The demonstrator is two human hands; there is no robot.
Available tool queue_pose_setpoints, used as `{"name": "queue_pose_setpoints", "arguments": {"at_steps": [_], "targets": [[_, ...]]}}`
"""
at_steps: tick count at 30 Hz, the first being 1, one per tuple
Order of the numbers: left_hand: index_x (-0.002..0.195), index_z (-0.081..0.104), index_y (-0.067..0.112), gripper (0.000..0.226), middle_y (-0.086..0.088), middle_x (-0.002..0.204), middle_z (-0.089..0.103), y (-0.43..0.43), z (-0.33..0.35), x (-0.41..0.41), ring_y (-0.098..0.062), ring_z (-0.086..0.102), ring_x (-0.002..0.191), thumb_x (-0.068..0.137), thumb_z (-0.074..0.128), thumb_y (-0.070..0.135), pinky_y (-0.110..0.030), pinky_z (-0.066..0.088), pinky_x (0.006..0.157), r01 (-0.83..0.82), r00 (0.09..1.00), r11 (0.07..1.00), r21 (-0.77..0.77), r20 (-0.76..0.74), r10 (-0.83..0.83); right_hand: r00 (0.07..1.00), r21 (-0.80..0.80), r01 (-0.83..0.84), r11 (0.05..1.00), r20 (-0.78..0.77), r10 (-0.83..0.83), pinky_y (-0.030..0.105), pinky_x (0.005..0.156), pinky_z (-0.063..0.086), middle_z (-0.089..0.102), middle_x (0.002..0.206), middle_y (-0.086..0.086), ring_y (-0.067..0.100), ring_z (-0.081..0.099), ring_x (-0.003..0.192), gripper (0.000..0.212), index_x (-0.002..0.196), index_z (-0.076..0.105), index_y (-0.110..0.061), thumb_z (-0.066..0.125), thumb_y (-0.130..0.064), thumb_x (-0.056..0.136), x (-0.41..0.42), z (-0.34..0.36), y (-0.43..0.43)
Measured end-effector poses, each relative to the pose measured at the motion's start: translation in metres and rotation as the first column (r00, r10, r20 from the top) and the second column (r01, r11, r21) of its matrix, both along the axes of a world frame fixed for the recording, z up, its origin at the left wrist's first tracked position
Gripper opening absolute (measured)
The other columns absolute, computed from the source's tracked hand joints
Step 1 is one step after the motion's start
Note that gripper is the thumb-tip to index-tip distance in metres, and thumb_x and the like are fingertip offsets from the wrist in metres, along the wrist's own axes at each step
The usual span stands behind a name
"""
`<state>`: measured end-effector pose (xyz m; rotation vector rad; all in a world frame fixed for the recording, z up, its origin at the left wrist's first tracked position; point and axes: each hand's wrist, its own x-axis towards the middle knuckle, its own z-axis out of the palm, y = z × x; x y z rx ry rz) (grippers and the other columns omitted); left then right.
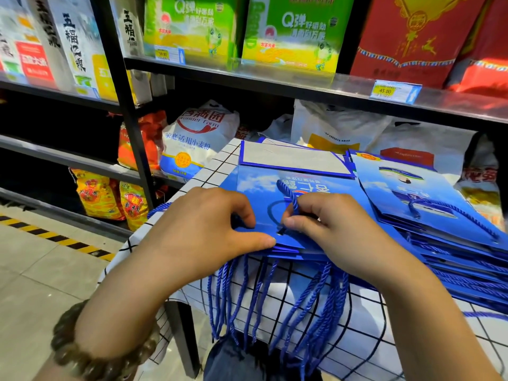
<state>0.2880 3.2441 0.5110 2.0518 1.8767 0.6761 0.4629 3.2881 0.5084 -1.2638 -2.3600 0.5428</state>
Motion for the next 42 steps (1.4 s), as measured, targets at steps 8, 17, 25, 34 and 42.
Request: {"name": "queue_pose_setpoints", "arguments": {"at_steps": [8,17,25,34,42], "targets": [[0.081,0.063,0.028,0.038,0.002,0.07,0.064,0.0,-0.004,0.004,-0.02,0.058,0.073,0.074,0.039,0.055,-0.036,0.045,0.063,-0.043,0.998,0.967,0.251,-0.04,0.055,0.991,-0.188,-0.135,0.973,-0.04,0.129,0.016,0.068,0.035,0.046,0.075,-0.006,0.003,0.044,0.069,0.027,0.071,0.054,-0.014,0.046,-0.023,0.095,-0.004,0.005,0.007],[0.084,0.063,0.023,0.03,0.004,0.088,0.063,-0.008,-0.004,0.025,-0.021,0.059,0.081,0.087,0.044,0.046,-0.027,0.033,0.053,-0.218,0.94,0.896,0.387,-0.165,0.299,0.959,-0.144,-0.141,0.98,0.225,0.171,0.035,0.065,0.033,0.04,0.067,-0.001,0.016,0.037,0.065,0.034,0.061,0.037,-0.02,0.047,-0.012,0.093,-0.014,0.011,0.024],[0.106,0.048,0.025,0.015,0.004,0.107,0.052,0.009,-0.011,0.038,-0.021,0.053,0.1,0.094,0.04,0.031,-0.029,0.023,0.069,-0.153,0.838,0.949,0.274,-0.473,0.272,0.987,-0.185,-0.158,0.97,-0.001,0.161,0.035,0.068,0.039,0.048,0.069,0.001,0.014,0.043,0.068,0.023,0.069,0.051,-0.017,0.053,-0.026,0.091,-0.014,0.007,0.024],[0.095,0.041,0.025,0.011,0.006,0.098,0.044,0.016,-0.016,0.022,-0.016,0.05,0.103,0.097,0.03,0.024,-0.04,0.011,0.111,-0.011,0.9,0.993,0.114,-0.432,0.059,0.995,-0.185,-0.005,0.983,-0.094,-0.012,0.029,0.058,0.033,0.046,0.061,0.0,0.011,0.039,0.059,0.028,0.065,0.052,-0.016,0.053,-0.025,0.091,-0.023,0.001,0.026],[0.061,0.032,0.026,0.028,0.007,0.073,0.042,0.007,-0.023,0.014,-0.011,0.042,0.065,0.088,0.03,0.033,-0.031,0.028,0.098,0.092,0.986,0.979,0.183,-0.153,-0.064,0.998,-0.122,0.05,0.991,0.036,-0.046,0.03,0.057,0.032,0.044,0.058,0.0,0.016,0.038,0.056,0.032,0.064,0.05,-0.011,0.054,-0.029,0.089,-0.025,0.001,0.025]]}}
